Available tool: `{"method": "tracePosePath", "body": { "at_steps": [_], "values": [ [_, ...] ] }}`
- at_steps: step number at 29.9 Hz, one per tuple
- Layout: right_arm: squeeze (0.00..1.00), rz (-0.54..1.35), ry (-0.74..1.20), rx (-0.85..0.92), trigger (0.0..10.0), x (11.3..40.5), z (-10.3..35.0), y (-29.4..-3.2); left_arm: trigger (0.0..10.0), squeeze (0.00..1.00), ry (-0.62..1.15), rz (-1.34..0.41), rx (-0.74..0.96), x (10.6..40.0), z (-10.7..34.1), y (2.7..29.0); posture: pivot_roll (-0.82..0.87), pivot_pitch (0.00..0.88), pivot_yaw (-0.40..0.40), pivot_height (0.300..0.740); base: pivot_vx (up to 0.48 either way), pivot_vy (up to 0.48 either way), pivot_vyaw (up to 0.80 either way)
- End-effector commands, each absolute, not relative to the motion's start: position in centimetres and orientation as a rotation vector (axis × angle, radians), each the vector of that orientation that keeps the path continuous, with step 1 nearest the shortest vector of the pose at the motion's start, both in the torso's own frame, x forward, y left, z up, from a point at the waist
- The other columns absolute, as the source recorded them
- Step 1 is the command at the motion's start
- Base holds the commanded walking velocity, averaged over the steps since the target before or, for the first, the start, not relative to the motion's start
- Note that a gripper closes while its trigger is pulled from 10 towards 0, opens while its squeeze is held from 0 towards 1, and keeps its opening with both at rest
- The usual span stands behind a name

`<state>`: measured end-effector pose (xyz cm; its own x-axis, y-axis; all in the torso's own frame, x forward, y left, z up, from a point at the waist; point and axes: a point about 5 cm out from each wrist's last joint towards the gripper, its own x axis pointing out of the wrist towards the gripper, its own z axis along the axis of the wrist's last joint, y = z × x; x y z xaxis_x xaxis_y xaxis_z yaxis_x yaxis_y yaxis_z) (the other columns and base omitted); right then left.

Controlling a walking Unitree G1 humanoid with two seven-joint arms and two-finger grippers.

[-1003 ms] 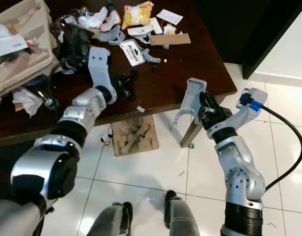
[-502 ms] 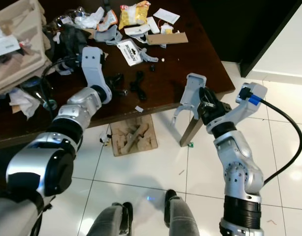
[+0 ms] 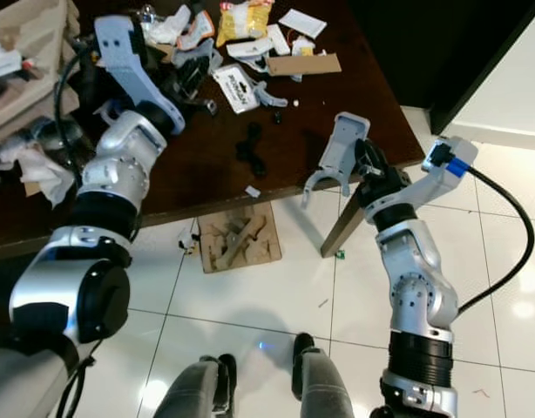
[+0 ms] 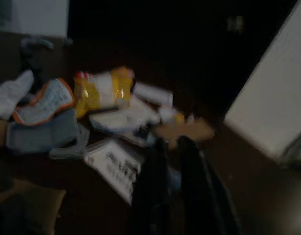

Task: Picking trash to rubbish bin

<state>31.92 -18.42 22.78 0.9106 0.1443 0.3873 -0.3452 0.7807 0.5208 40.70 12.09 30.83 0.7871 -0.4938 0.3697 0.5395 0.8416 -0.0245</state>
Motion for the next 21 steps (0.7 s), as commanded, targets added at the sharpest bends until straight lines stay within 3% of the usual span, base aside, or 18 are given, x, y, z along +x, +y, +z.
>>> {"method": "tracePosePath", "body": {
  "at_steps": [1,2,5,15,21],
  "values": [
    [0.00,0.258,-0.340,0.630,10.0,31.9,22.4,-18.7,10.0,1.00,-0.254,-0.558,-0.065,41.0,29.3,11.6,-0.02,0.278,0.028,0.740,0.000,0.000,0.00],
    [0.00,0.258,-0.340,0.629,10.0,32.0,22.4,-18.7,10.0,1.00,-0.164,-0.566,-0.013,41.2,28.3,11.0,-0.02,0.277,0.026,0.740,0.000,0.000,0.00],
    [0.00,0.258,-0.340,0.628,10.0,32.1,22.4,-18.7,10.0,1.00,-0.130,-0.588,0.050,41.2,27.9,10.5,-0.02,0.276,0.026,0.740,0.000,0.000,0.00],
    [0.00,0.253,-0.350,0.632,10.0,32.1,22.4,-18.9,10.0,1.00,-0.178,-0.592,0.215,41.0,29.4,9.3,-0.03,0.271,0.031,0.740,0.000,0.000,0.00],
    [0.00,0.250,-0.353,0.629,10.0,32.1,22.4,-19.0,10.0,1.00,-0.136,-0.564,0.230,41.0,29.6,9.4,-0.03,0.267,0.033,0.740,0.000,0.000,0.00]
  ]
}}
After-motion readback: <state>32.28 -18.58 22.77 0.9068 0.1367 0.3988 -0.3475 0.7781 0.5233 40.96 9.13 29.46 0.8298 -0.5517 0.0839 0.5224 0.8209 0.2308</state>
